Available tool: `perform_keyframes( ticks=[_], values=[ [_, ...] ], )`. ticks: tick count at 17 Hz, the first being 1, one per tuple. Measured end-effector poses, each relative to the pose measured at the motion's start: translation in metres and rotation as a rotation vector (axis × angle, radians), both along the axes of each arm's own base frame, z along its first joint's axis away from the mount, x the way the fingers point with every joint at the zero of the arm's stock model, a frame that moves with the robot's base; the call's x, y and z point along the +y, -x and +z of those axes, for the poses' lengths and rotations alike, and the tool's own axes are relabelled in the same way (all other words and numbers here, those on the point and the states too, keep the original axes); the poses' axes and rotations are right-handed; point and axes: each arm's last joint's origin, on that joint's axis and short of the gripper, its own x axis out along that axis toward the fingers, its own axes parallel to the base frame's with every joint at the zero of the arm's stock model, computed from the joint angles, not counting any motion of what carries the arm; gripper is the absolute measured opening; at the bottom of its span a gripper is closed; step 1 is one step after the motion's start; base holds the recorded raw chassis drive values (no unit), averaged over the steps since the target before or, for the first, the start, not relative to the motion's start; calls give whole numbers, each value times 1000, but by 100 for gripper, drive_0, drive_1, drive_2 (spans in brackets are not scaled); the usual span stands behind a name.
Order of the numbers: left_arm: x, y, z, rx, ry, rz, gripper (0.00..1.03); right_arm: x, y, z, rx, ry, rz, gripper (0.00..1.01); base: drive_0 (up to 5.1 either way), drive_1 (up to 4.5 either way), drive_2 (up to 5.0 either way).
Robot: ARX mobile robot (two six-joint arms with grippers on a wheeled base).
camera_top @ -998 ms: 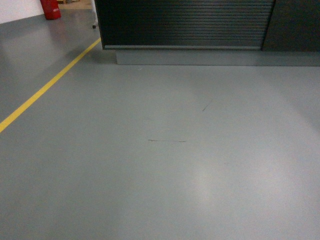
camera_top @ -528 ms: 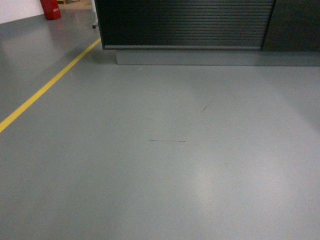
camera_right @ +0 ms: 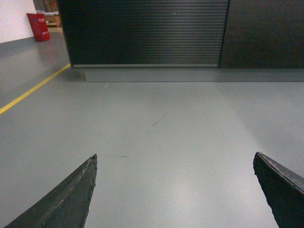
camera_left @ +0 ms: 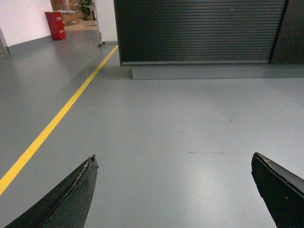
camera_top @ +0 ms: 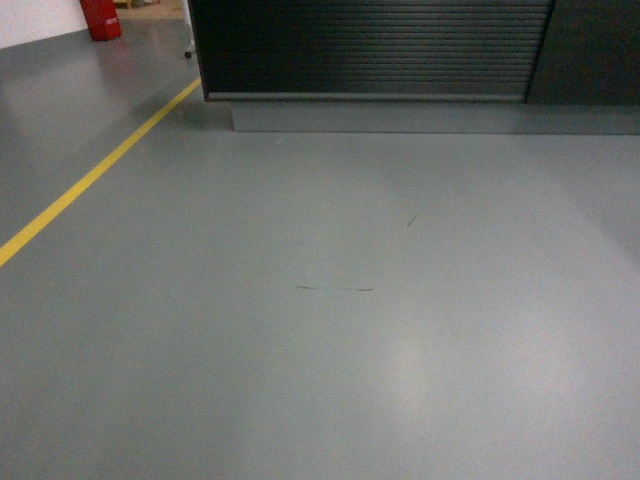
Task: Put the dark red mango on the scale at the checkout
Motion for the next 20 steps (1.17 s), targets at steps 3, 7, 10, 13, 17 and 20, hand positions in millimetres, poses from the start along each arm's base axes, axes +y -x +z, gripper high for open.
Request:
perform_keyframes(
  ticks=[3, 7, 10, 13, 17, 20],
  values=[
    [0, 0, 0, 0, 0, 0, 98, 0, 0, 0, 1, 0, 0, 98, 6, 346, -333],
    [0, 0, 0, 0, 0, 0, 98, 0, 0, 0, -1, 0, 0, 98, 10, 337, -316],
    [0, 0, 0, 2, 0, 0, 98, 0, 0, 0, 0, 0, 0, 98, 4, 437, -429],
    [0, 0, 0, 4, 0, 0, 98, 0, 0, 0, 2, 0, 0, 98, -8, 426, -441],
    [0, 0, 0, 1, 0, 0, 98, 0, 0, 0, 0, 0, 0, 98, -10, 424, -443],
    [0, 0, 0, 1, 0, 0, 98, 0, 0, 0, 0, 0, 0, 98, -8, 426, -441]
  ],
)
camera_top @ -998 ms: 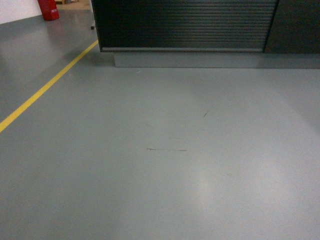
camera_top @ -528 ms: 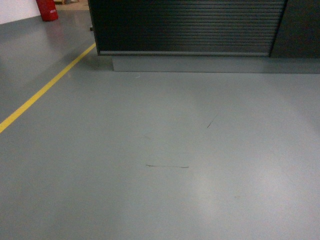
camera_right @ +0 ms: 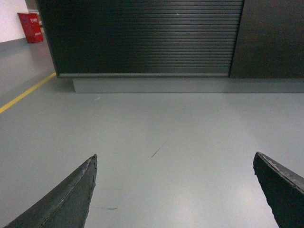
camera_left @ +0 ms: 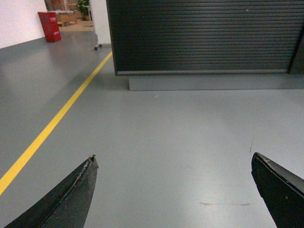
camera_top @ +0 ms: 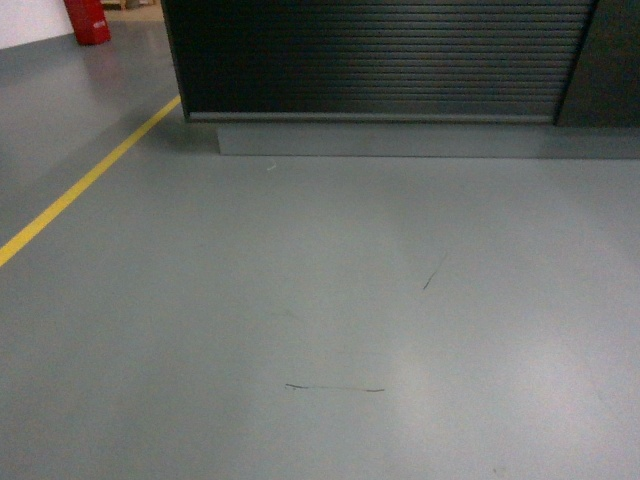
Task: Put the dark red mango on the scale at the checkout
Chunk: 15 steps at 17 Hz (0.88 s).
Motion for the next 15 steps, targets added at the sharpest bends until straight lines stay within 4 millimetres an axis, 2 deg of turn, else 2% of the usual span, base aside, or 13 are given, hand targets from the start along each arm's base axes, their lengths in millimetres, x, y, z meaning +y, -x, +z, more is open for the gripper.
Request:
perform_keyframes(
  ticks=[15],
  values=[
    [0, 0, 0, -4, 0, 1, 98, 0, 0, 0, -3, 0, 0, 98, -4, 429, -438]
  ],
)
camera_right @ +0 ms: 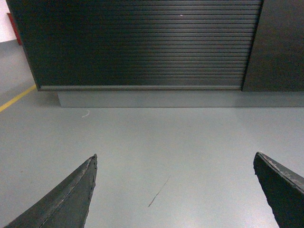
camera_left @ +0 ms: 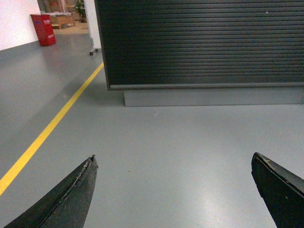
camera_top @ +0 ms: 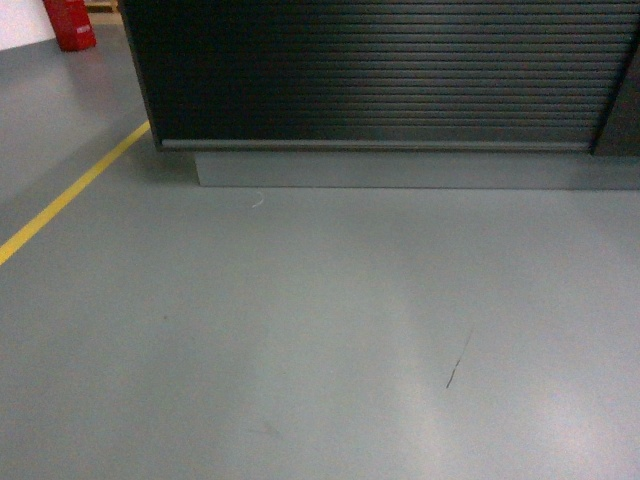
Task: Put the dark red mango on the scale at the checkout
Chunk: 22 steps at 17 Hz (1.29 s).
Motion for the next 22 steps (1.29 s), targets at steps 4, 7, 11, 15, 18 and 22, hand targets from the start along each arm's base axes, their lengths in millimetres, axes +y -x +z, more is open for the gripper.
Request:
perform_keyframes(
  ticks=[4, 7, 11, 15, 18, 22],
  values=[
    [0, 0, 0, 4, 0, -1, 98, 0, 0, 0, 3, 0, 1, 98, 8, 441, -425],
    [0, 0, 0, 4, 0, 0, 98, 0, 0, 0, 3, 0, 0, 98, 10, 443, -423],
    [0, 0, 0, 2, 0, 0, 98, 0, 0, 0, 3, 0, 1, 98, 12, 445, -421],
    [0, 0, 0, 2, 0, -2, 98, 0, 0, 0, 2, 0, 1, 98, 7, 440, -426],
    [0, 0, -1, 6, 0, 0, 98, 0, 0, 0, 2, 0, 1, 98, -2, 431, -436],
    [0, 0, -1, 5, 0, -1, 98, 0, 0, 0, 3, 0, 2, 98, 2, 435, -432]
  ],
)
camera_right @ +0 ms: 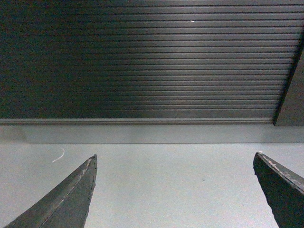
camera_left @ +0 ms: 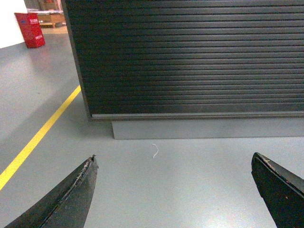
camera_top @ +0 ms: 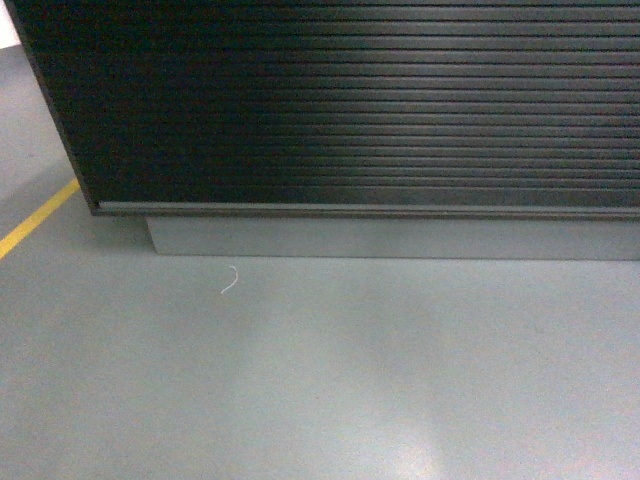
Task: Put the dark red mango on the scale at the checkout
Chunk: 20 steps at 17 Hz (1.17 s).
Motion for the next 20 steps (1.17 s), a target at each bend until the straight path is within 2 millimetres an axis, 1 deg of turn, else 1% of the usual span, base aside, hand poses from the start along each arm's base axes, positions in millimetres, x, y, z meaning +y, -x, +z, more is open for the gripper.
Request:
perform_keyframes(
  ticks=[20],
  values=[
    [0, 0, 0, -2, 0, 0, 98, 0, 0, 0, 1, 0, -1, 98, -1, 431, -433]
  ],
)
